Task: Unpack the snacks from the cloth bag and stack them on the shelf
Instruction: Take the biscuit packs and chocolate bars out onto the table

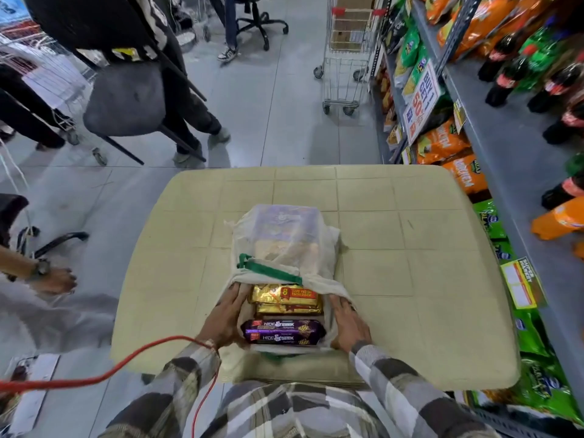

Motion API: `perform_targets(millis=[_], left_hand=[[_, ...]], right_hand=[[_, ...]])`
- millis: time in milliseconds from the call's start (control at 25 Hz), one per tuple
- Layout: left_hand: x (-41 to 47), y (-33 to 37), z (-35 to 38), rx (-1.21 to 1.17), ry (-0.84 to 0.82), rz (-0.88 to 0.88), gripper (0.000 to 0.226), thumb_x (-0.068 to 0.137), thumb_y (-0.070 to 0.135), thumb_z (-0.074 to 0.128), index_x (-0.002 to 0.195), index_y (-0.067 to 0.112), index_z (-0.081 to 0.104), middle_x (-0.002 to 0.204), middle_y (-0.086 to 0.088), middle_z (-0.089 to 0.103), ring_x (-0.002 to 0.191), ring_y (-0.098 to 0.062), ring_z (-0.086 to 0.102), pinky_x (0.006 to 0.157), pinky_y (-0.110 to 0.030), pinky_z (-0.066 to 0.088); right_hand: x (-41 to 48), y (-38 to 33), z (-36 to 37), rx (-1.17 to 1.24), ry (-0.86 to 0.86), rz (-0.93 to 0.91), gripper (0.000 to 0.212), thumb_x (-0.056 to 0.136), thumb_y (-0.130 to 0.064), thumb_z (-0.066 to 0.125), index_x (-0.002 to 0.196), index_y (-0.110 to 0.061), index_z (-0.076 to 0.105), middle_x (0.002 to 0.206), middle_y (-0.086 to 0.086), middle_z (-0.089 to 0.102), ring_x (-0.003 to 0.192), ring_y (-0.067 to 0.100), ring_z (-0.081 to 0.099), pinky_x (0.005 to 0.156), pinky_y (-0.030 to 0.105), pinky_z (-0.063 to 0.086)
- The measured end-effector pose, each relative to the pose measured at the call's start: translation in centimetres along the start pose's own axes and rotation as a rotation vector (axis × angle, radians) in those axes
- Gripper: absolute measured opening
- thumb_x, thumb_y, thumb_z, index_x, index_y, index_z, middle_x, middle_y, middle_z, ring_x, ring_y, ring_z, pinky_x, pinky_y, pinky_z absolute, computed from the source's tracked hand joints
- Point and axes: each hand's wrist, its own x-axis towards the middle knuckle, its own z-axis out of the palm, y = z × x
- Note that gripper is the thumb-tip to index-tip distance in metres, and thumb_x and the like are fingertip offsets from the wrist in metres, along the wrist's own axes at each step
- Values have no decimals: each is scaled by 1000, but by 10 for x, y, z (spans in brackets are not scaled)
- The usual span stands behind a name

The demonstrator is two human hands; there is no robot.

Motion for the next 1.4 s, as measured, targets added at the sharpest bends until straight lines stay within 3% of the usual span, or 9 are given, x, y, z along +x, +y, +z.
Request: perform_targets(millis=[280,480,560,720,840,960,1040,1160,1400], left_hand=[[30,-19,-29,55,-66,71,124,62,26,91,156,13,11,165,-6,5,154,-24,3,125,-37,14],[42,-20,-34,-135,-46,40,115,61,17,90,154,15,22,162,-7,23,149,-23,22,122,-40,24],[37,-20,-27,-211,-28,43,112,62,13,88,154,16,23,160,-6,26,147,-22,26,122,-39,26],[22,-26,-6,-196,232,86,61,77,-3,65,136,5,50,140,-17,51,129,-37,49,111,-37,39],[7,-26,6,-367,251,-3,25,88,25,65,110,12,63,108,-8,65,99,-23,61,90,-43,53],[-2,-24,12,-519,115,-95,48,70,46,83,104,24,57,101,7,66,95,-6,62,79,-20,50],[-2,-22,16,-531,97,-116,62,57,37,93,102,22,53,102,9,65,96,-4,60,78,-13,46],[-3,-12,26,-506,123,-134,69,54,18,94,106,17,49,105,4,60,95,-12,59,75,-8,44],[-13,-6,40,-786,282,-282,74,57,-1,91,115,13,48,103,-5,67,95,-23,66,72,-18,56]], right_hand=[[23,-26,-30,-9,-40,19,107,74,-27,78,155,-28,7,154,9,37,125,37,56,94,49,53],[29,-36,-35,138,-84,8,110,78,-23,79,157,-17,3,161,14,26,142,36,39,113,49,39],[24,-38,-33,218,-52,-26,98,84,-22,74,157,-14,10,161,14,27,146,33,34,118,46,34],[6,-36,-17,182,234,22,50,99,-19,48,148,-18,39,151,6,46,131,26,52,104,40,48],[-6,-36,-1,261,317,-12,30,97,-29,56,126,-24,56,132,-2,57,110,15,63,92,33,55],[-11,-40,9,434,184,16,51,81,-47,75,120,-31,48,118,-14,54,90,-7,57,74,10,47],[-9,-43,15,522,142,35,67,72,-42,85,121,-31,42,120,-11,54,99,1,60,85,20,52],[-9,-44,25,583,199,83,66,71,-22,87,119,-23,41,121,0,61,111,18,62,98,38,55],[-12,-42,31,586,180,66,75,64,-10,90,122,-22,44,110,-3,59,93,12,62,76,24,57]])
